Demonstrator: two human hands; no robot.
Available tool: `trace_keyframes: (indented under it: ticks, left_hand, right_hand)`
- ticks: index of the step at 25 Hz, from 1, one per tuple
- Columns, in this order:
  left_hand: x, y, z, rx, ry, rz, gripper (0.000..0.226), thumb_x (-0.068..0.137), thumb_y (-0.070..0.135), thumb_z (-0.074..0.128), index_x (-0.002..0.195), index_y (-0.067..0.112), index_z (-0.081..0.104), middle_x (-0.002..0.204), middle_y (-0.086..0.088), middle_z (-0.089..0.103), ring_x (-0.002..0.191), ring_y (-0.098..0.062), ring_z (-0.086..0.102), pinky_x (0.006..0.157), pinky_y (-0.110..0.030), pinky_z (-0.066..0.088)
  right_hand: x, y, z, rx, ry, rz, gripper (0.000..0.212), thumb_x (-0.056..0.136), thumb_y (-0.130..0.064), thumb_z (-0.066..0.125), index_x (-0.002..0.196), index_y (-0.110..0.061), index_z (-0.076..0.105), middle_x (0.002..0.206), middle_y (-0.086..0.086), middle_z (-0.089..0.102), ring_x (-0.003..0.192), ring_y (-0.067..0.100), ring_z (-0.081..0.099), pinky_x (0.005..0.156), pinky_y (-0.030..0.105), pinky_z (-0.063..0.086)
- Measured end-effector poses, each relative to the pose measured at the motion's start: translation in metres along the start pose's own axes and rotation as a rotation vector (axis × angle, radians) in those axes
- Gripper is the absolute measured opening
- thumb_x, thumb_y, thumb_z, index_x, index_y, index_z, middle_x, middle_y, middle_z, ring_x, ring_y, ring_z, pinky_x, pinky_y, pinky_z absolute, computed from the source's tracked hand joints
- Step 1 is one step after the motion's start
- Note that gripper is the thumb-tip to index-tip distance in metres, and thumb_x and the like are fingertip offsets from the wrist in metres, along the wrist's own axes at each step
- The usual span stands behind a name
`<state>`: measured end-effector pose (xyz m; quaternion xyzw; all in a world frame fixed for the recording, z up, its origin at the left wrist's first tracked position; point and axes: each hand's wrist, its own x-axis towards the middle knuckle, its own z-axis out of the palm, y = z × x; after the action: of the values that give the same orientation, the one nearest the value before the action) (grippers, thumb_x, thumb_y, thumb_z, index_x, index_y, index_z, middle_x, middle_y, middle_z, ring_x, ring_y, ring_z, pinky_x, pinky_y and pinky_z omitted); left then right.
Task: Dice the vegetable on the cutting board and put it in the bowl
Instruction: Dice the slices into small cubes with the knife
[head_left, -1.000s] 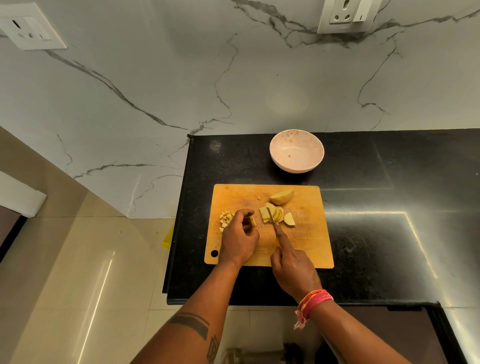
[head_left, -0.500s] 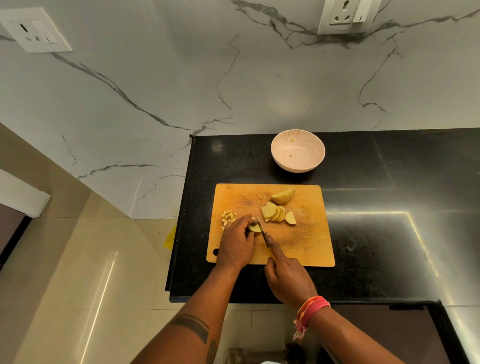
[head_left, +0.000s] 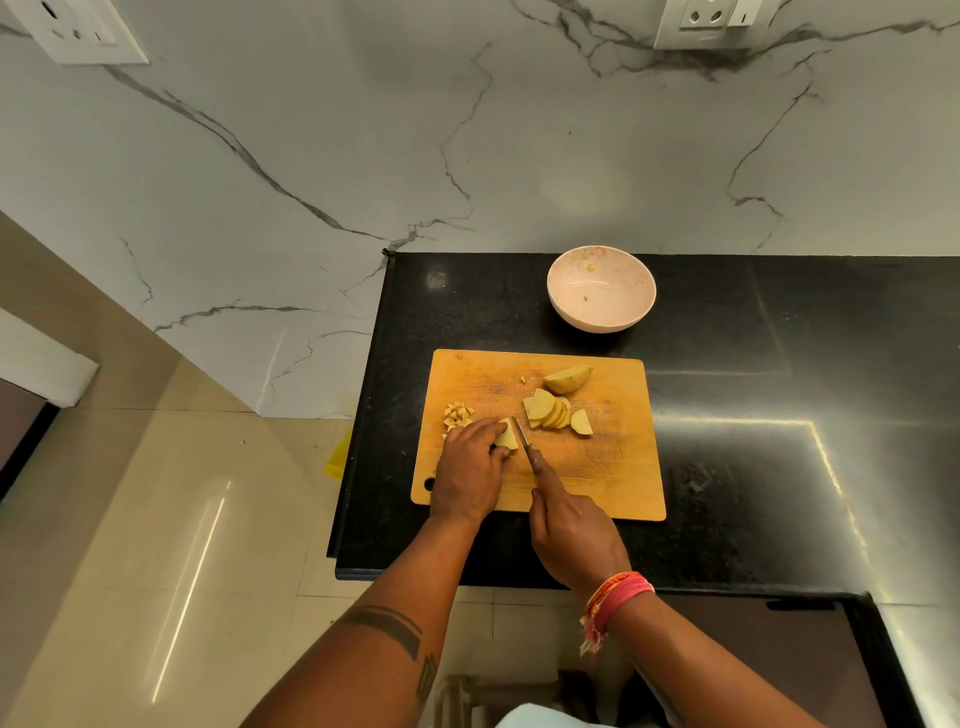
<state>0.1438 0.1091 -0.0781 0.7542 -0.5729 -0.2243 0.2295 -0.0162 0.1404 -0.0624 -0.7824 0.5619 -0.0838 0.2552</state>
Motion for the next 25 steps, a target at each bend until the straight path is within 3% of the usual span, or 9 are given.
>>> trace_keyframes:
  ticks: [7, 14, 22, 25]
  left_hand:
    - [0.000, -0.001, -0.001, 0.039, -0.014, 0.012, 0.036, 0.101, 0.023, 0.059, 0.137, 0.019, 0.063, 0.145, 0.005, 0.057, 0.134, -0.014, 0.044, 0.110, -0.023, 0.034]
    - [0.001, 0.003, -0.003, 0.085, -0.008, 0.021, 0.035, 0.104, 0.023, 0.053, 0.137, 0.018, 0.062, 0.146, 0.006, 0.056, 0.133, -0.013, 0.043, 0.109, -0.019, 0.031]
    - [0.000, 0.004, -0.001, 0.109, 0.023, 0.033, 0.034, 0.103, 0.023, 0.055, 0.135, 0.016, 0.064, 0.148, 0.003, 0.054, 0.135, -0.014, 0.041, 0.111, -0.020, 0.028]
    - [0.000, 0.004, -0.002, 0.071, 0.021, 0.002, 0.032, 0.102, 0.023, 0.057, 0.133, 0.015, 0.066, 0.145, 0.002, 0.054, 0.134, -0.013, 0.042, 0.104, -0.008, 0.019]
  right_hand:
    - [0.014, -0.022, 0.001, -0.062, -0.084, 0.062, 0.063, 0.105, -0.028, 0.032, 0.161, -0.030, 0.004, 0.076, 0.005, 0.065, 0.061, 0.022, 0.058, 0.055, 0.037, 0.048]
    - [0.021, -0.025, 0.004, -0.178, -0.154, 0.076, 0.071, 0.102, -0.023, 0.034, 0.161, -0.028, -0.006, 0.073, 0.005, 0.055, 0.060, 0.024, 0.055, 0.052, 0.035, 0.041]
    - [-0.022, -0.014, -0.002, -0.168, -0.190, 0.075, 0.073, 0.104, -0.027, 0.032, 0.159, -0.027, -0.016, 0.064, -0.004, 0.049, 0.048, 0.013, 0.043, 0.045, 0.032, 0.031]
    - [-0.024, -0.013, -0.001, -0.158, -0.192, 0.090, 0.073, 0.104, -0.027, 0.032, 0.159, -0.028, -0.015, 0.066, -0.002, 0.052, 0.050, 0.014, 0.047, 0.047, 0.033, 0.035]
